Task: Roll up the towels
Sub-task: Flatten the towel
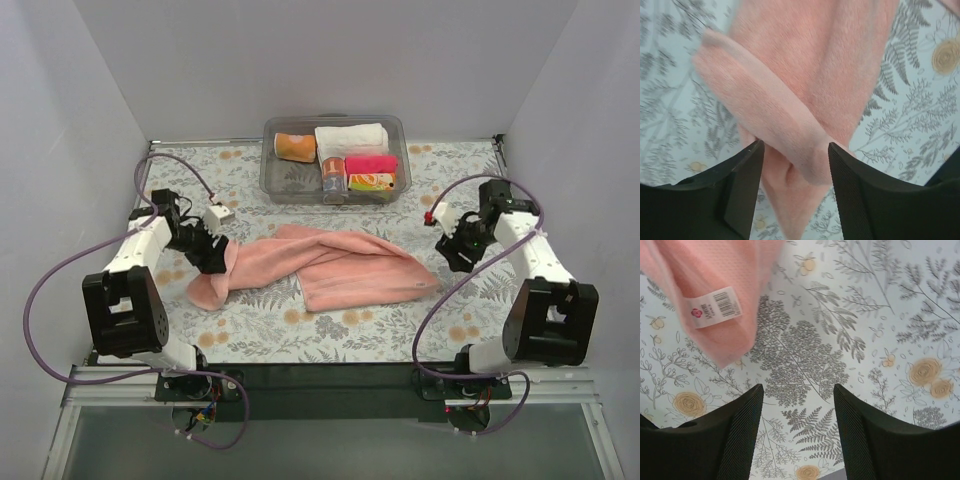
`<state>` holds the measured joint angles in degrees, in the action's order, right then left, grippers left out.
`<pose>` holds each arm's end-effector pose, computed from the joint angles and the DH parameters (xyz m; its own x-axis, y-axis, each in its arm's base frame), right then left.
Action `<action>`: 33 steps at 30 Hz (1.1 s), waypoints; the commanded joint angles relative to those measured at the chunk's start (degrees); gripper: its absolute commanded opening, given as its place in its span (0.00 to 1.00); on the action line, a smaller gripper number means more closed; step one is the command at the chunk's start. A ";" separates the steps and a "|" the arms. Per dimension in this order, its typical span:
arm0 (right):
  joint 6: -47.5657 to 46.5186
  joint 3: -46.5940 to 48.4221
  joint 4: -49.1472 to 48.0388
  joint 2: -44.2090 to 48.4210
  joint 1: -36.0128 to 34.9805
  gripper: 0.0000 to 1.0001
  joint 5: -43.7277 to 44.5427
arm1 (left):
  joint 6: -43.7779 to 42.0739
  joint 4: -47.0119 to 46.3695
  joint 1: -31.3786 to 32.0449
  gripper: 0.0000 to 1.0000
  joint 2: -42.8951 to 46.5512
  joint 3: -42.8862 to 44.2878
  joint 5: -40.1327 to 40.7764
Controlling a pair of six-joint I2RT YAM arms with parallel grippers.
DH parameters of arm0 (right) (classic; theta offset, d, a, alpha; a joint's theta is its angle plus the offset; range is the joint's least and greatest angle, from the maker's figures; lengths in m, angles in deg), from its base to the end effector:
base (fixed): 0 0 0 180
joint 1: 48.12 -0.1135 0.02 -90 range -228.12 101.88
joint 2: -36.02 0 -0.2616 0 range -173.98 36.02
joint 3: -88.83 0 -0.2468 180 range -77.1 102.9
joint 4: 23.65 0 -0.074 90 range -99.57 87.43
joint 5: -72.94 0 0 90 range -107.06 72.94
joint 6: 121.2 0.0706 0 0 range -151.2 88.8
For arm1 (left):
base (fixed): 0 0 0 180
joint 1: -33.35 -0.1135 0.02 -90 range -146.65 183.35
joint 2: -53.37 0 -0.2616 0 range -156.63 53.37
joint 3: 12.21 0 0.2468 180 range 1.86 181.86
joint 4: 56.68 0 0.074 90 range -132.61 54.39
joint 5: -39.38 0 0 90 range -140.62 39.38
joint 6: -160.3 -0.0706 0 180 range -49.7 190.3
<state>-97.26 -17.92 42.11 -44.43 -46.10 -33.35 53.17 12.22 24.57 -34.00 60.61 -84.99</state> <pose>0.2635 0.0105 0.2050 -0.3436 -0.8657 -0.3640 -0.8929 0.4212 -0.1590 0.2650 0.0006 0.1814 -0.9566 0.0982 -0.2742 0.2296 0.8336 -0.5024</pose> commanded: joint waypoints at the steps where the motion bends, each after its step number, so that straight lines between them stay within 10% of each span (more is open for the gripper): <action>1: 8.28 8.83 7.70 -4.00 3.95 0.54 -5.22 | 4.98 -4.62 -0.10 0.52 1.68 5.24 -5.00; 14: 36.78 11.84 12.39 -19.65 5.01 0.50 -10.78 | 21.69 -15.98 5.79 0.55 -1.66 7.79 4.92; 27: 36.27 11.31 15.55 -26.25 4.75 0.50 -12.09 | 21.87 -17.12 5.79 0.57 -1.66 7.35 5.10; 33: 35.39 11.57 16.43 -29.85 4.22 0.33 -12.35 | 22.13 -17.74 6.22 0.57 -4.12 8.49 6.15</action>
<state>-61.51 -7.14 55.88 -73.08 -41.51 -44.28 75.03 -4.51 30.49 -37.58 67.27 -79.83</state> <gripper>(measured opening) 0.369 0.571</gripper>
